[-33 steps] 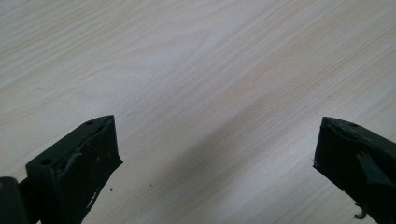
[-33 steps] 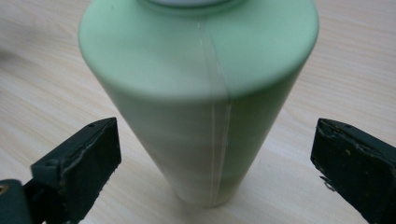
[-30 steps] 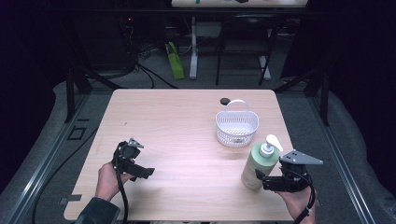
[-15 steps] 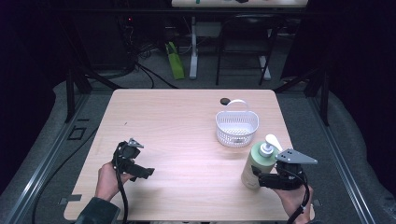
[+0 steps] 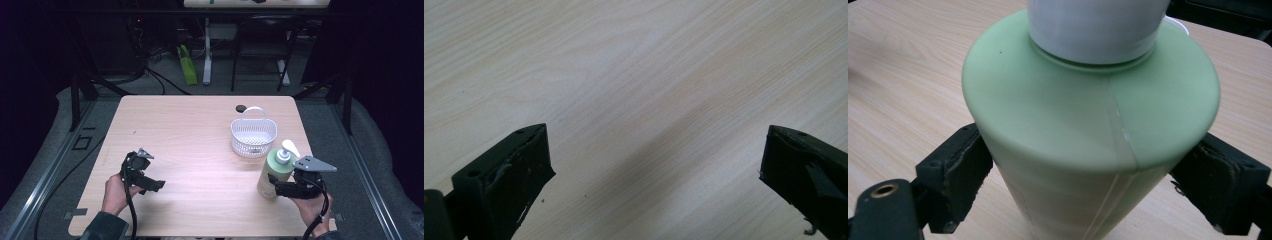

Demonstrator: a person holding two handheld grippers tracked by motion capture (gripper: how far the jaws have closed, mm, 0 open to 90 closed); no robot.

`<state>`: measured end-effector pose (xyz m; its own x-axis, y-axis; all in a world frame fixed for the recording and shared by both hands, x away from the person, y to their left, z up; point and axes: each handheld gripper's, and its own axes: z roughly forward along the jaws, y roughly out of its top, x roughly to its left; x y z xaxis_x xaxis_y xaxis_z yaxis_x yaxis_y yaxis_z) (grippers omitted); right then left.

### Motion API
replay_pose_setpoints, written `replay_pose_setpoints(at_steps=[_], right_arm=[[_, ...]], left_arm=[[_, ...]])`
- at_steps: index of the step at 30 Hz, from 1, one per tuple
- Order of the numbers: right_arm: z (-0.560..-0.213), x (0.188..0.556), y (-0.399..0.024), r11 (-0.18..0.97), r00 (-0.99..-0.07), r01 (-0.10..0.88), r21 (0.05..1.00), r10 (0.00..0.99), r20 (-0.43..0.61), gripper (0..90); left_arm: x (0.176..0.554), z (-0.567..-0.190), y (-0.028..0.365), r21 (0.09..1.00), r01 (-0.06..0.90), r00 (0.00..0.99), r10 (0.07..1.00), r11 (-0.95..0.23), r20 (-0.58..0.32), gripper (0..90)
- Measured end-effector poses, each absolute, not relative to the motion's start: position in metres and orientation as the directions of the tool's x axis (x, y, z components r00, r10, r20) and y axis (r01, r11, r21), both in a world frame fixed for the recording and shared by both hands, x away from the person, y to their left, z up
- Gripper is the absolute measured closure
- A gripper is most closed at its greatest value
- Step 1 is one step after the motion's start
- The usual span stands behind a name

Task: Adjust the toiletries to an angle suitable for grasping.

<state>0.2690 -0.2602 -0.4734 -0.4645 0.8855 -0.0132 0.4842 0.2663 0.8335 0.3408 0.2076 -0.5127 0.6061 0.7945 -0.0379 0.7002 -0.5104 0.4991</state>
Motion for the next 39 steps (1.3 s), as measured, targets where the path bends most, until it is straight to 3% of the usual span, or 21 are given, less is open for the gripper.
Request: replay_pose_setpoints(at_steps=[39], right_arm=[[-0.474, 0.319, -0.267, 0.318, -0.536, 0.449, 0.835, 0.843, -0.033, 12.3]], left_arm=[[0.341, -0.512, 0.209, 0.501, 0.697, 0.607, 0.794, -0.513, -0.032, 0.0]])
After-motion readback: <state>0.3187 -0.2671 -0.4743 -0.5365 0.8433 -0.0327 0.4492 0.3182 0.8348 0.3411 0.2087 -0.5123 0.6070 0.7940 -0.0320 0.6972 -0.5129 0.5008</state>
